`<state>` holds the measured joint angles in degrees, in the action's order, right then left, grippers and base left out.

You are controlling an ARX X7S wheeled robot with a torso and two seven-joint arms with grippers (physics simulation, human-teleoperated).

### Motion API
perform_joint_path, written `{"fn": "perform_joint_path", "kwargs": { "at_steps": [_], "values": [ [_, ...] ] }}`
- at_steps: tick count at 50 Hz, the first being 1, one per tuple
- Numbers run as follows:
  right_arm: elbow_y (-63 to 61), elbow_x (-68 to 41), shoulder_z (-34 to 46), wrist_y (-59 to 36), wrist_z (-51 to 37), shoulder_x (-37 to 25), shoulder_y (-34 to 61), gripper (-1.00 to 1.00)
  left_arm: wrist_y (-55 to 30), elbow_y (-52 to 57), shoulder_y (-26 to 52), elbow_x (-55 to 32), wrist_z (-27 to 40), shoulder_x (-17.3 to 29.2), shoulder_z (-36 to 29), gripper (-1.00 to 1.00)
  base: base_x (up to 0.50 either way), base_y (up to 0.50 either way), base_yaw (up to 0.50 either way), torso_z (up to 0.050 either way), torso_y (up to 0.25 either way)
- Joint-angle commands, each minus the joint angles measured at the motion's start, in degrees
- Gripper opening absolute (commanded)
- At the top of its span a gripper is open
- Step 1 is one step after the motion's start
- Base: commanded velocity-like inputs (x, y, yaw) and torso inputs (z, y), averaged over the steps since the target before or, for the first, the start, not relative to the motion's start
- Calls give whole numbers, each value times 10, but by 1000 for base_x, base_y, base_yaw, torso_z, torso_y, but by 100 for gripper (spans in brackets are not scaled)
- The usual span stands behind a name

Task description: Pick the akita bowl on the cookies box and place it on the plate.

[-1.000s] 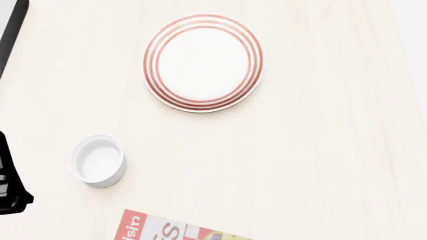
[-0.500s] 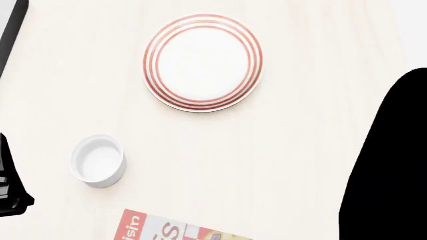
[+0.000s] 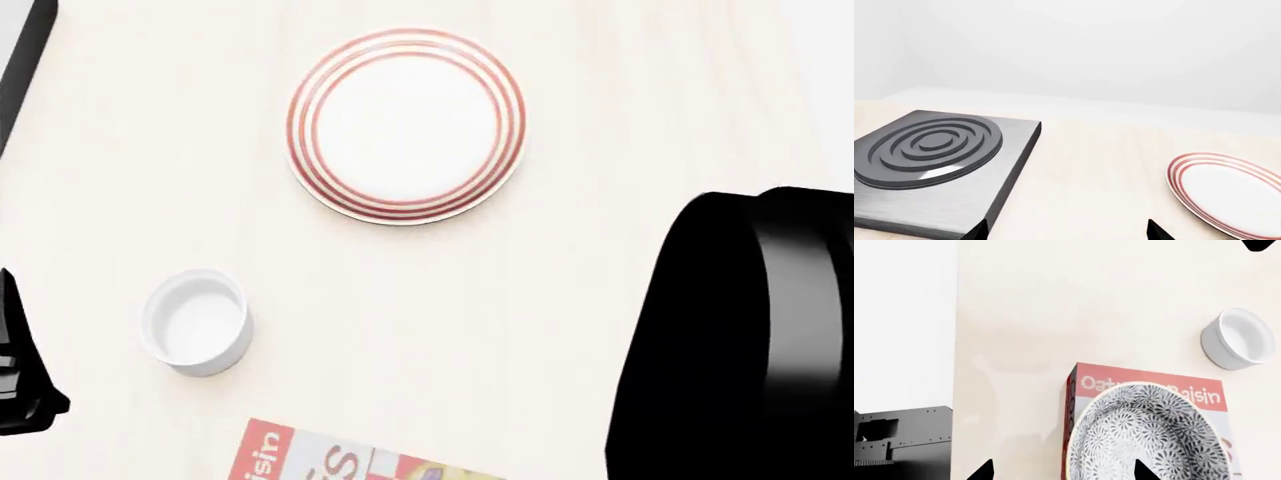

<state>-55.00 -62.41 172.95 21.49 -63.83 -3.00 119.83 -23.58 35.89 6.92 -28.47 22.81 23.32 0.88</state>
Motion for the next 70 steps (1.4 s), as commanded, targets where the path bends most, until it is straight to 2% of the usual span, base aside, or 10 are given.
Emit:
{"fn": "perform_joint_path", "kwargs": {
  "at_steps": [1, 30, 59, 60, 70],
  "values": [
    [5, -25, -10, -38, 8, -1, -19, 100, 2, -2, 0, -1, 1, 1, -1, 100, 0, 0, 0, 0, 0],
    [6, -82, -25, -92, 21, -38, 10, 100, 3, 0, -2, -5, 5, 5, -3, 100, 0, 0, 0, 0, 0],
    [16, -64, -71, -132, 33, -37, -23, 100, 13, -9, -4, -7, 5, 6, -2, 100, 0, 0, 0, 0, 0],
    [18, -64, -70, -133, 35, -40, -22, -100, 12, -8, -4, -8, 6, 6, -1, 100, 0, 0, 0, 0, 0],
    [25, -62, -69, -148, 38, -51, -27, -100, 9, -4, -3, -9, 8, 9, -4, 100, 0, 0, 0, 0, 0]
  ]
}}
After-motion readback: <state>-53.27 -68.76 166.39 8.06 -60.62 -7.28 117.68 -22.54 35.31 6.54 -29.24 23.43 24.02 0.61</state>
